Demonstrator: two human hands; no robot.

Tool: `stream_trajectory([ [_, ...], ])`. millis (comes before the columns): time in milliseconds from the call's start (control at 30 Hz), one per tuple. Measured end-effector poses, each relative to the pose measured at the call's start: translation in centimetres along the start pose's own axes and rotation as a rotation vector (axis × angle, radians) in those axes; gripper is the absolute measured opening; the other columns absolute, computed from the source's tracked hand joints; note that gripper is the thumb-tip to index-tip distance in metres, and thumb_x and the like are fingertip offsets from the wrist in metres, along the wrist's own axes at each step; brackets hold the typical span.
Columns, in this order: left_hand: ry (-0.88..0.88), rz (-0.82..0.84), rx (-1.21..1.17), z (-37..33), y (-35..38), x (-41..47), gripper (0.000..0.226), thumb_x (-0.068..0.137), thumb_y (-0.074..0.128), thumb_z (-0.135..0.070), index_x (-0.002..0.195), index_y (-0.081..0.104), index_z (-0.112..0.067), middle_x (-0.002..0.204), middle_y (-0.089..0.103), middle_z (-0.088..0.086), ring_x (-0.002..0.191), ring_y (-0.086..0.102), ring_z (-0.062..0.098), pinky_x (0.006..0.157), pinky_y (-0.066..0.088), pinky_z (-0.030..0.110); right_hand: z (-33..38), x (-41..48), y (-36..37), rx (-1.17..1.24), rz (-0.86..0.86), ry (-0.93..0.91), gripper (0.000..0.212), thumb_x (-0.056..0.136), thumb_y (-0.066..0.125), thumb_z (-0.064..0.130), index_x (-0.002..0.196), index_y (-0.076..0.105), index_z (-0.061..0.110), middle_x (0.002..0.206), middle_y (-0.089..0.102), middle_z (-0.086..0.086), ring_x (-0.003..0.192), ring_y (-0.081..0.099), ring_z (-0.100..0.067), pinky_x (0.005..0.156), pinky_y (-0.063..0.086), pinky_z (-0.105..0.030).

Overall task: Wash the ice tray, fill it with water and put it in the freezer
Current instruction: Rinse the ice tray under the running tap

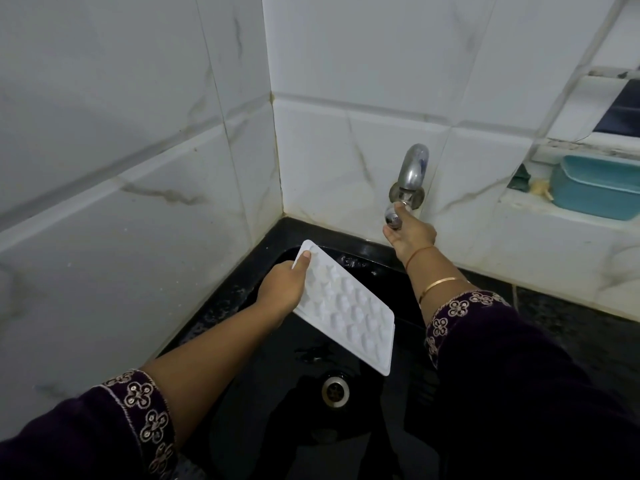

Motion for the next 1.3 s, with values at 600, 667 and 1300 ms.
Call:
stream_trajectory([
  [600,-0.060,0.121,-0.170,-3.1,5.5,-2.8,0.056,0.099,0.026,-0.050,0.119,0.059,-0.009,0.113,0.061,0.005,0.104,0.057,0.022,0.096,0.045,0.037,-1.0,-9.3,-5.0,-0.675,0.028,-0.435,0.033,0.082,0.041,-0.005,0.102,0.063,0.009,0.103,0.062,-0.007,0.095,0.057,-0.020,0.082,0.043,-0.024],
  [667,-0.056,0.114,-0.160,-3.8,6.1,-3.0,0.058,0.100,0.026,-0.048,0.130,0.052,-0.007,0.128,0.056,0.009,0.115,0.054,0.026,0.098,0.042,0.034,-1.7,-11.2,-5.3,-0.777,0.135,-0.585,0.032,0.079,0.043,-0.004,0.095,0.066,0.011,0.107,0.063,-0.007,0.103,0.056,-0.020,0.089,0.039,-0.022],
  [1300,0.047,0.056,-0.119,-5.9,7.4,-3.2,0.056,0.102,0.023,-0.043,0.123,0.059,-0.006,0.122,0.061,0.013,0.109,0.057,0.025,0.088,0.043,0.032,-1.7,-11.7,-4.5,-1.512,0.383,-0.567,0.038,0.100,0.023,0.041,0.124,0.052,0.040,0.159,0.002,0.004,0.145,-0.017,-0.021,0.106,-0.022,-0.062],
])
Point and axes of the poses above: each hand's wrist, its own x-axis towards the middle knuckle, its own y-axis out of the palm, z = x × y, the point moved 4 cm from there along x, towards the middle knuckle
